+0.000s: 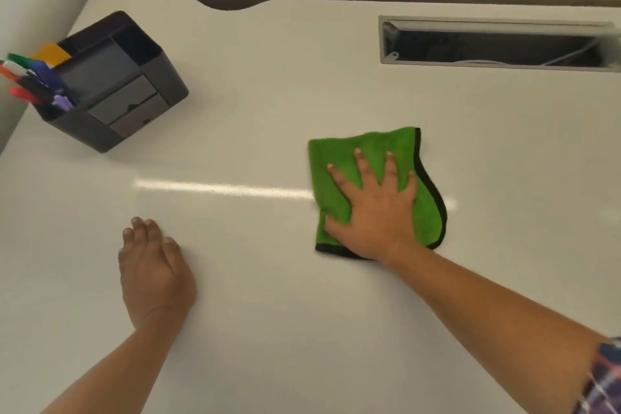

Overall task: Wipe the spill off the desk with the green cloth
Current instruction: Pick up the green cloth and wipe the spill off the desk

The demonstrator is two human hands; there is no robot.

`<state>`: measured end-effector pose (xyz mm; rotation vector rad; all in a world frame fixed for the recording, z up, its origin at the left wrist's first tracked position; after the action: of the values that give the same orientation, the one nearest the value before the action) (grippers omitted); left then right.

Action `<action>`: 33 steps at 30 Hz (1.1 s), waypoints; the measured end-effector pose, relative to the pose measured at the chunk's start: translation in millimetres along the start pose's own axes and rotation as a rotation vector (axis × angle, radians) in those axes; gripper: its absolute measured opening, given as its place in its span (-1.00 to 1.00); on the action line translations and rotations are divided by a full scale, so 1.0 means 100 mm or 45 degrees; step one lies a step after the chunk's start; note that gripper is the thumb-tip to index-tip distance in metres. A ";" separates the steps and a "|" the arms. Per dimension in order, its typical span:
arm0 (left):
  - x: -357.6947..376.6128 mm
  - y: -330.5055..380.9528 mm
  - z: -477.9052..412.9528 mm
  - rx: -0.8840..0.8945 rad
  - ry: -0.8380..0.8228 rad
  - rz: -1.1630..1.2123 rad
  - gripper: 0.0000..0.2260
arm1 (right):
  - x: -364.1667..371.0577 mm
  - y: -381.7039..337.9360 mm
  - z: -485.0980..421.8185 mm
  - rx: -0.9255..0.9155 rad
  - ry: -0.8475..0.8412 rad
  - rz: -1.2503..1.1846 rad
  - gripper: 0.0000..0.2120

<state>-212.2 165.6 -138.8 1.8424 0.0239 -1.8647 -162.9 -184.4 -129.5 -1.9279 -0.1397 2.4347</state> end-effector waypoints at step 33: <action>0.01 -0.01 -0.01 -0.015 -0.009 -0.009 -0.45 | -0.08 -1.52 -1.18 -0.302 -0.082 0.109 -0.15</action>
<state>-211.8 166.2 -139.9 1.8302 0.0387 -1.8718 -51.1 -28.1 -134.5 -1.9823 -0.3722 2.6442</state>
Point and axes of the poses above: each hand's wrist, its own z-axis away from the middle knuckle, its own x-axis out of the palm, y = z × x, the point moved 7 cm from there along -z, towards the middle knuckle, and after that the axes turned 5 degrees about -y, right-handed, at the moved point
